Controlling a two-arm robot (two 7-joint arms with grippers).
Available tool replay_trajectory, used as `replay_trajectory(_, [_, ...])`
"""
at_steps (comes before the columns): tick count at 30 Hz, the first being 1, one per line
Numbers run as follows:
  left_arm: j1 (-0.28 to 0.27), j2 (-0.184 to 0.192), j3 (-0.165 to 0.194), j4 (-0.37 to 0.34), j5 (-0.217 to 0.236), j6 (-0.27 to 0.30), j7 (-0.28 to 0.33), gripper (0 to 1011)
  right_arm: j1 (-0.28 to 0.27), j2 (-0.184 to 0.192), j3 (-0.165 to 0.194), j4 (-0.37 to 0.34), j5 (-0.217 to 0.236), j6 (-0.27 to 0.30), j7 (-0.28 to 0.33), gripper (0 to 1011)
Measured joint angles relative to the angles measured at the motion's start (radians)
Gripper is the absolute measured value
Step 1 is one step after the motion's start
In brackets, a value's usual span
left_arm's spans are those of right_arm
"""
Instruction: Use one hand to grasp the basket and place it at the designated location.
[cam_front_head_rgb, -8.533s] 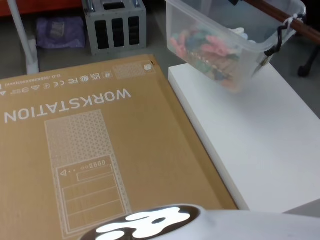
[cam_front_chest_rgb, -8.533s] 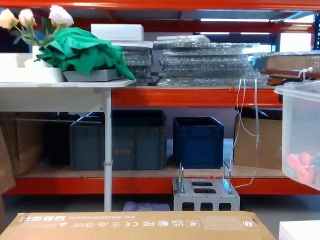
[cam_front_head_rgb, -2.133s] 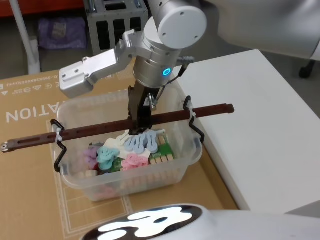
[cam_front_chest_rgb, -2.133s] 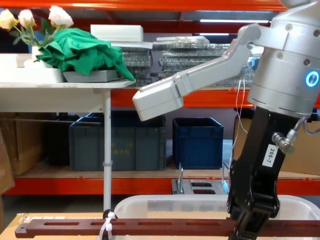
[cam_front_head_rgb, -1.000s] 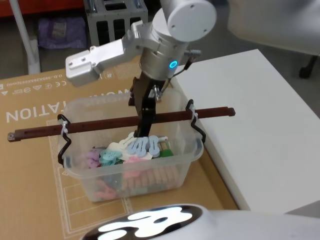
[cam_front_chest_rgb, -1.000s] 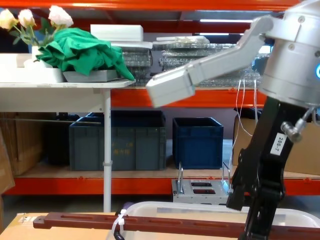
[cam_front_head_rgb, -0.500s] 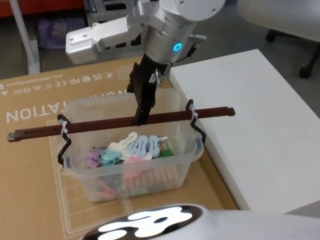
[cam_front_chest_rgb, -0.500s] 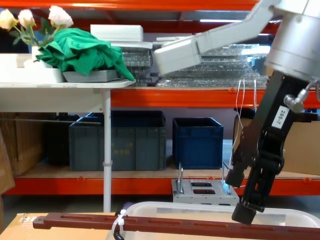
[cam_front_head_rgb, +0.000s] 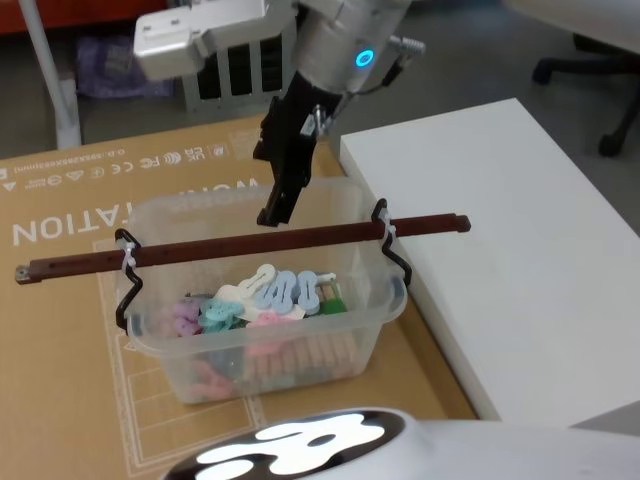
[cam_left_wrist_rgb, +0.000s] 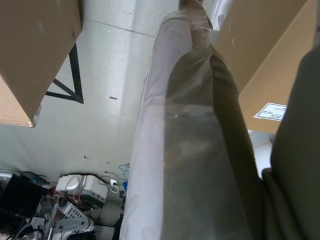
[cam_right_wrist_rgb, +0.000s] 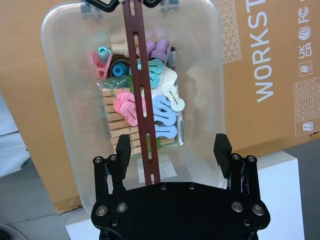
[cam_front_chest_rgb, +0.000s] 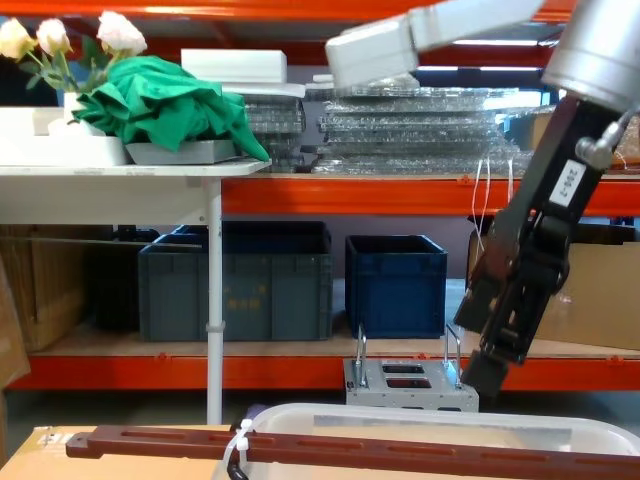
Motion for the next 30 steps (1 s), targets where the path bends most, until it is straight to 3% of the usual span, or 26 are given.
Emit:
replay_trajectory(14, [0.000,0.000,0.000,0.000,0.000,0.000,0.000,0,0.007,0.008,0.021,0.008,0.025,-0.018,0.012,1000])
replay_trajectory(30, [0.000,0.000,0.000,0.000,0.000,0.000,0.000,0,0.004,0.000,-0.002,-0.001,0.016,-0.027,0.022,1000])
